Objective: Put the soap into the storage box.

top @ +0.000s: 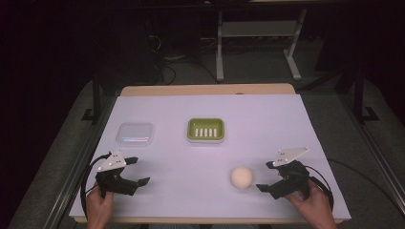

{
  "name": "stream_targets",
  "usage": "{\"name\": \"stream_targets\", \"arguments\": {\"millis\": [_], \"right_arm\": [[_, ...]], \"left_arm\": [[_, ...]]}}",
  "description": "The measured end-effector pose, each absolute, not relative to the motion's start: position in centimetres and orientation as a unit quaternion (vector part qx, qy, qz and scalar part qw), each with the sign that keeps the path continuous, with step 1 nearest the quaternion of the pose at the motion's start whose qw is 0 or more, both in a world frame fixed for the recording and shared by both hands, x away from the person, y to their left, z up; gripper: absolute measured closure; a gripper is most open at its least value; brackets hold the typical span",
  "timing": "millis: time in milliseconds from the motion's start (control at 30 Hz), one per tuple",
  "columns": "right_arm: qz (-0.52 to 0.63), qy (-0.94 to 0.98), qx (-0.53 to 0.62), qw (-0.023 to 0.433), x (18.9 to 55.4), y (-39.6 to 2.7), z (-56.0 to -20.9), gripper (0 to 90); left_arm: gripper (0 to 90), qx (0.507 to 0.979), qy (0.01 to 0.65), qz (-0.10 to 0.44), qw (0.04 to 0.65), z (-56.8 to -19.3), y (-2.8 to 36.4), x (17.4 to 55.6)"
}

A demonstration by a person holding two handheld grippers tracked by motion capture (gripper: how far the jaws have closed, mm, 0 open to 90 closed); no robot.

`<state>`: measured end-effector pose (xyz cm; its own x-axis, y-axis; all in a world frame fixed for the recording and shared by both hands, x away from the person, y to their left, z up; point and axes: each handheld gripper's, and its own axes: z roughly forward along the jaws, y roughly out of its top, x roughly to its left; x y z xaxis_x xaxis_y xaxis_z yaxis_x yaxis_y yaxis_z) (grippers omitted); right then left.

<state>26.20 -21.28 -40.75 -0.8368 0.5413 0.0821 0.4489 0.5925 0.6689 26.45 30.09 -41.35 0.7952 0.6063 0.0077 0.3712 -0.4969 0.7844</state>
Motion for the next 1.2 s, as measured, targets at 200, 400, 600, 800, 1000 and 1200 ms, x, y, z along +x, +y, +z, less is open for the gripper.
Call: {"name": "stream_targets", "arguments": {"millis": [200, 400, 600, 800, 1000, 1200], "right_arm": [[0.344, 0.898, 0.267, 0.065, 27.0, -20.0, -40.2, 13.6], [0.321, 0.908, 0.263, 0.056, 27.7, -18.7, -40.0, 13.7], [0.299, 0.920, 0.250, 0.044, 28.5, -17.2, -40.0, 13.7], [0.273, 0.935, 0.223, 0.047, 28.9, -15.7, -39.9, 13.7], [0.252, 0.943, 0.216, 0.034, 29.4, -14.7, -40.3, 13.7], [0.233, 0.948, 0.214, 0.024, 29.8, -14.0, -40.8, 13.9]], "left_arm": [[13.3, 0.851, 0.295, 0.139, 0.411, -41.6, 30.4, 26.6], [13.3, 0.850, 0.296, 0.143, 0.411, -41.7, 30.4, 26.9], [13.3, 0.846, 0.297, 0.143, 0.419, -41.6, 30.7, 26.7], [13.3, 0.842, 0.301, 0.149, 0.422, -41.7, 30.8, 26.6], [13.2, 0.841, 0.300, 0.147, 0.426, -41.7, 30.9, 26.8], [13.3, 0.845, 0.295, 0.144, 0.422, -41.8, 30.5, 26.9]]}}
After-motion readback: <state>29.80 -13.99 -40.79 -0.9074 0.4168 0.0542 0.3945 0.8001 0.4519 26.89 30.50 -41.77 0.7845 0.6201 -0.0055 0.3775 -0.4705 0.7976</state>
